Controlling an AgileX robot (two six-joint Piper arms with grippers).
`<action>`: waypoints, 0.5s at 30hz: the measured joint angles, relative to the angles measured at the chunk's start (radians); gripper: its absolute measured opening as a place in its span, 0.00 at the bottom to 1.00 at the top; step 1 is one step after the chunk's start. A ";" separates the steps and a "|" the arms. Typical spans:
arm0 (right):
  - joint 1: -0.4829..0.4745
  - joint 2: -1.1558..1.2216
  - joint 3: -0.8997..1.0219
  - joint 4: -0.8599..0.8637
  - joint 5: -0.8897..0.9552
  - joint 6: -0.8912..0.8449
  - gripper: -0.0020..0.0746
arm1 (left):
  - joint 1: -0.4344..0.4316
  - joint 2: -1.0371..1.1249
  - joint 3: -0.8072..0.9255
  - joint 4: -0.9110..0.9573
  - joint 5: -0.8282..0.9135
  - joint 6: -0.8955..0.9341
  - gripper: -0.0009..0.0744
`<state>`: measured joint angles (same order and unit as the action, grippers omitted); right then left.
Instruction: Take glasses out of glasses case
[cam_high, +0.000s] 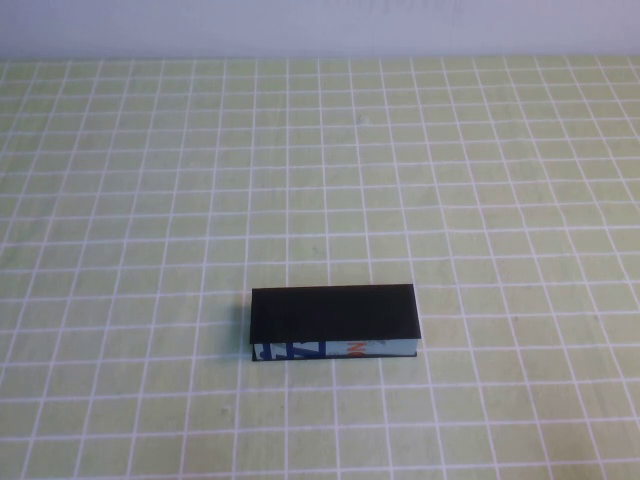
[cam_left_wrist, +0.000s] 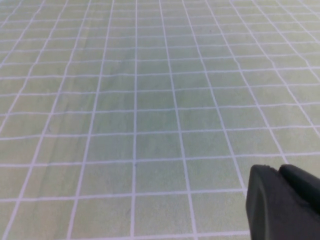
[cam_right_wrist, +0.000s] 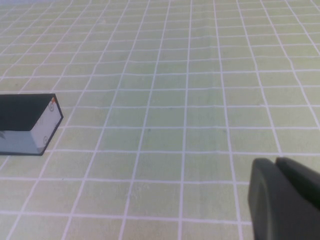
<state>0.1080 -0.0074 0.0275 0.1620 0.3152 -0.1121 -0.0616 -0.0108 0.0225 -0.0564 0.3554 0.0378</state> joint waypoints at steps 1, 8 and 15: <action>0.000 0.000 0.000 0.000 0.000 0.000 0.00 | 0.000 0.000 0.000 -0.009 -0.004 0.000 0.01; 0.000 0.000 0.000 0.000 0.000 0.000 0.00 | 0.000 0.000 0.000 -0.213 -0.073 0.000 0.01; 0.000 0.000 0.000 0.000 0.000 0.000 0.00 | 0.000 0.000 0.000 -0.547 -0.242 0.000 0.01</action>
<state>0.1080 -0.0074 0.0275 0.1620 0.3152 -0.1121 -0.0616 -0.0108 0.0225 -0.6031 0.1137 0.0378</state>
